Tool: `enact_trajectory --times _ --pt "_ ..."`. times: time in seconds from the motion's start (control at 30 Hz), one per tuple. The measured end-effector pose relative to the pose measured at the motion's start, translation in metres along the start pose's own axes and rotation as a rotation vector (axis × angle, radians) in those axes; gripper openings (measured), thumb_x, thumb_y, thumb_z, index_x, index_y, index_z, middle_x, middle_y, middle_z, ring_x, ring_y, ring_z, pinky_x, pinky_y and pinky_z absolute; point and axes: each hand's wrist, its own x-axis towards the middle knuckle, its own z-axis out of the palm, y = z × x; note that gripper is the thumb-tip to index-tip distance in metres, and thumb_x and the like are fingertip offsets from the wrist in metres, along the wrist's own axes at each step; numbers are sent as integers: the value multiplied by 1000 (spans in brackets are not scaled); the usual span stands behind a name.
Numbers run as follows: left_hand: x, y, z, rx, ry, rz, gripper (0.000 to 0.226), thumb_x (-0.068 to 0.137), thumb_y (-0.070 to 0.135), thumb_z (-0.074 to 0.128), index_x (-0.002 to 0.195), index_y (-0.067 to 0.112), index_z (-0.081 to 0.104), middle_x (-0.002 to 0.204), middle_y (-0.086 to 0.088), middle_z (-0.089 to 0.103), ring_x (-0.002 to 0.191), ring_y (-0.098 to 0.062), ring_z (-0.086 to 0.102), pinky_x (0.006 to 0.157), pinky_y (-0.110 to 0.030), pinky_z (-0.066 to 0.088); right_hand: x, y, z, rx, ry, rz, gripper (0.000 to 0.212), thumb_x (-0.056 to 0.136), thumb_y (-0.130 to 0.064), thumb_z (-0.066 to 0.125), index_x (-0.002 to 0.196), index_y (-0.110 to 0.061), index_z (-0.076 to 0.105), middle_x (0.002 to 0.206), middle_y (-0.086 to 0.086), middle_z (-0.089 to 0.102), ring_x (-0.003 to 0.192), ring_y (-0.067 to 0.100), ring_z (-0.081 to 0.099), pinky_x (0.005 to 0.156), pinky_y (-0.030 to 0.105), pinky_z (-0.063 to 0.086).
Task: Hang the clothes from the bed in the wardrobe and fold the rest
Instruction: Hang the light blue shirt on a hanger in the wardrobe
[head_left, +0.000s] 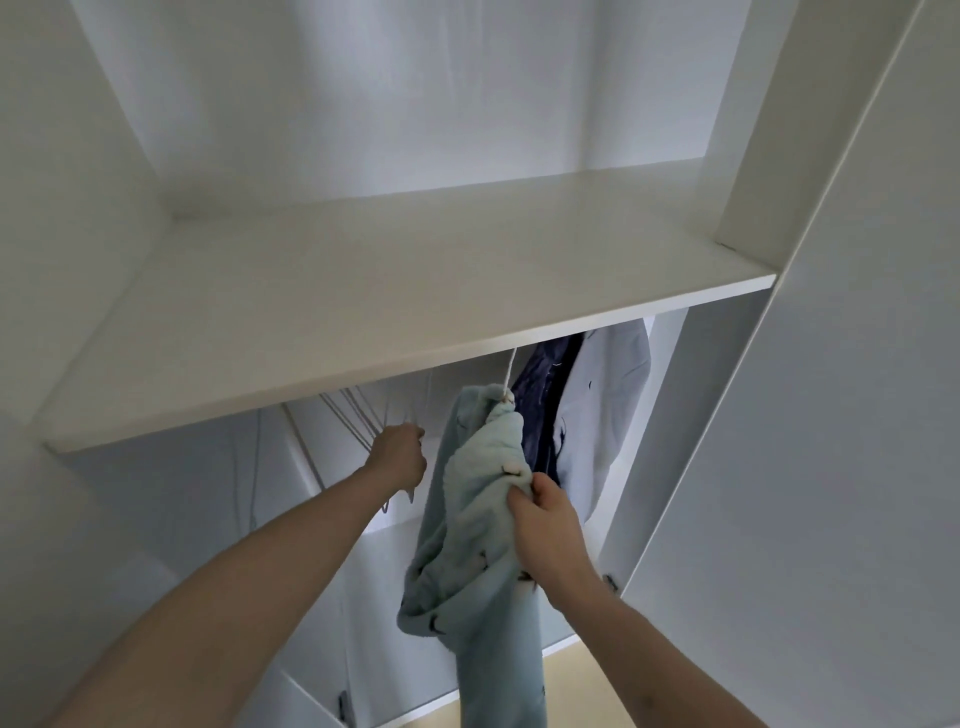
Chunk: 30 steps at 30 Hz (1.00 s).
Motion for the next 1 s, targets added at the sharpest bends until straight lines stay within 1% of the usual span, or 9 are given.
enact_trajectory --times 0.1,0.33,0.43,0.53,0.6,0.67,0.8,0.9,1.0 --pt "-3 1 -3 -2 -18 9 26 88 -5 60 76 18 55 98 -14 72 93 -30 70 74 -33 53 4 6 -8 -12 110 31 22 102 -22 46 100 -4 59 90 18 62 73 16 50 60 27 43" --pt "-3 7 -5 -134 -68 -25 16 86 -7 59 82 9 57 82 -10 62 82 -25 65 64 -28 49 -10 33 -21 -40 138 -16 25 101 -21 49 86 -2 51 60 -4 41 53 7 37 46 19 36" --pt "-4 15 -9 -216 -113 -72 31 91 -1 59 120 7 68 119 -13 69 111 -32 69 92 -36 58 -9 30 -15 -41 39 -71 26 103 -23 49 84 -6 51 58 -10 42 50 5 36 44 14 35" --pt "-6 20 -13 -201 -155 -73 61 92 3 65 150 2 47 153 -12 50 131 -32 57 103 -31 51 3 23 -6 -39 -12 -87 25 103 -25 50 84 -9 51 63 -8 44 58 9 39 48 15 35" --pt "-9 20 -16 -214 -172 -78 34 91 0 64 124 9 64 134 -9 61 120 -30 64 100 -39 56 14 17 1 -30 -32 -71 25 103 -23 50 80 -13 48 66 -6 43 61 10 39 50 15 35" --pt "-9 16 -14 -196 -168 -86 28 88 0 67 85 24 53 100 3 59 108 -24 63 100 -42 56 27 12 9 -13 -32 -56 27 101 -20 50 76 -18 43 66 -6 40 62 11 37 52 18 35" --pt "-6 9 -14 -207 -193 -108 33 88 2 72 85 25 49 90 9 53 108 -21 57 103 -36 52 47 10 24 24 7 -4 23 99 -21 49 76 -18 44 69 -2 41 64 13 38 58 28 36" --pt "-4 4 -16 -171 -212 -120 58 88 12 80 139 3 54 127 -3 61 130 -27 55 106 -30 47 57 8 30 18 8 -24 26 99 -20 48 74 -20 42 64 -6 39 60 11 36 55 27 34" --pt "-9 1 -19 -167 -196 -87 86 85 19 84 155 2 37 154 -7 49 138 -25 50 107 -28 42 70 -1 34 20 1 -56 27 98 -19 48 72 -21 39 61 -10 37 58 10 34 56 26 33"
